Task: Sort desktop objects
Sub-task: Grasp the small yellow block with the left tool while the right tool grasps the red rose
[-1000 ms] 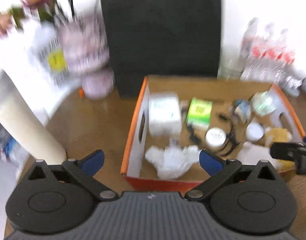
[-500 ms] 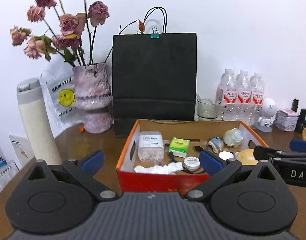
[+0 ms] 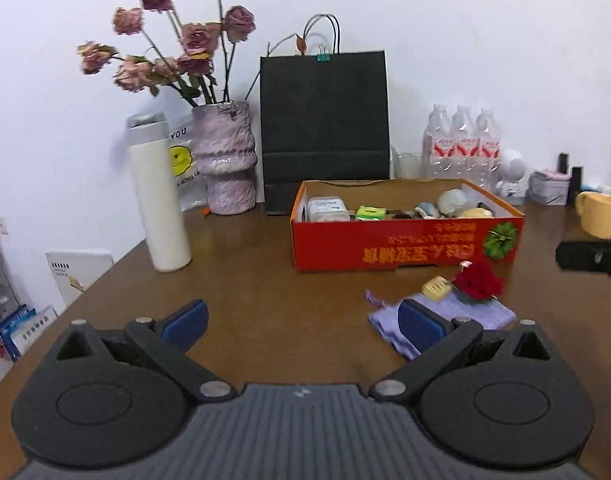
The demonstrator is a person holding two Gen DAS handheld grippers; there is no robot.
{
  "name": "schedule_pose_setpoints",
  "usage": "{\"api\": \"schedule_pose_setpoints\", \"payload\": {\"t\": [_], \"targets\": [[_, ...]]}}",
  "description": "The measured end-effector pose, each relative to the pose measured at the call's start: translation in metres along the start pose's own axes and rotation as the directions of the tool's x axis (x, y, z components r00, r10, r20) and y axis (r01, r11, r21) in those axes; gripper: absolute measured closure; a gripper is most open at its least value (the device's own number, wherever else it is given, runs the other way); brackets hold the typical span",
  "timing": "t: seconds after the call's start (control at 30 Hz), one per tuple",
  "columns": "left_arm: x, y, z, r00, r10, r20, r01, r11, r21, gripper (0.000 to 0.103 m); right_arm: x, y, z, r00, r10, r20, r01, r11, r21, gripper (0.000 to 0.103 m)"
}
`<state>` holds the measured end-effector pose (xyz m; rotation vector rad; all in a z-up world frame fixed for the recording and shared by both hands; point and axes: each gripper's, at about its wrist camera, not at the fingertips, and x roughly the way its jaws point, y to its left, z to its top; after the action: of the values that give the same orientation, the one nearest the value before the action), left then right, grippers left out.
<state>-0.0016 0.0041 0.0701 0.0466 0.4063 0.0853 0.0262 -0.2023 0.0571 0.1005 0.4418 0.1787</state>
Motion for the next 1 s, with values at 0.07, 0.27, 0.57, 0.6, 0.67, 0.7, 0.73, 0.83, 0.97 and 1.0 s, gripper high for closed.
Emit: {"api": "schedule_pose_setpoints", "payload": {"t": [0.07, 0.27, 0.57, 0.6, 0.67, 0.7, 0.73, 0.83, 0.97, 1.0], "targets": [[-0.016, 0.005, -0.012, 1.0, -0.025, -0.012, 0.025, 0.999, -0.025, 0.0, -0.016, 0.006, -0.016, 1.0, -0.005, 0.001, 0.005, 1.0, -0.007, 0.006], [-0.053, 0.005, -0.038, 0.998, -0.056, -0.027, 0.055, 0.998, -0.014, 0.0, -0.066, 0.019, -0.067, 1.0, -0.013, -0.002, 0.013, 1.0, -0.011, 0.006], [-0.064, 0.002, -0.042, 0.995, -0.091, -0.029, 0.09, 0.994, -0.055, 0.0, -0.081, 0.031, -0.085, 0.999, 0.032, -0.014, -0.033, 0.999, -0.029, 0.007], [-0.062, 0.001, -0.041, 0.995, -0.094, -0.028, 0.092, 0.994, -0.056, 0.0, -0.079, 0.031, -0.084, 0.999, 0.03, -0.012, -0.031, 0.999, -0.029, 0.007], [-0.055, -0.001, -0.04, 0.995, -0.097, -0.037, 0.095, 0.994, -0.056, 0.0, -0.074, 0.029, -0.082, 1.0, 0.021, -0.015, -0.022, 1.0, -0.022, 0.007], [-0.051, -0.003, -0.039, 0.994, -0.098, -0.042, 0.096, 0.994, -0.055, 0.0, -0.071, 0.027, -0.08, 1.0, 0.021, -0.016, -0.021, 1.0, -0.017, 0.007], [-0.046, -0.004, -0.037, 0.994, -0.103, -0.047, 0.101, 0.994, -0.051, 0.0, -0.067, 0.026, -0.077, 1.0, 0.021, -0.019, -0.021, 1.0, -0.012, 0.007], [-0.024, -0.012, -0.027, 0.991, -0.115, -0.064, 0.113, 0.993, -0.035, 0.0, -0.044, 0.018, -0.063, 0.999, 0.006, -0.039, -0.006, 1.0, -0.002, 0.007], [0.018, -0.017, -0.011, 0.98, -0.187, -0.074, 0.186, 0.982, -0.024, 0.0, 0.006, 0.005, -0.041, 0.997, 0.021, -0.076, -0.021, 1.0, 0.006, 0.009], [0.031, -0.017, -0.008, 0.974, -0.209, -0.088, 0.207, 0.978, -0.031, 0.0, 0.024, 0.001, -0.036, 0.995, 0.033, -0.098, -0.032, 0.999, 0.01, 0.012]]}}
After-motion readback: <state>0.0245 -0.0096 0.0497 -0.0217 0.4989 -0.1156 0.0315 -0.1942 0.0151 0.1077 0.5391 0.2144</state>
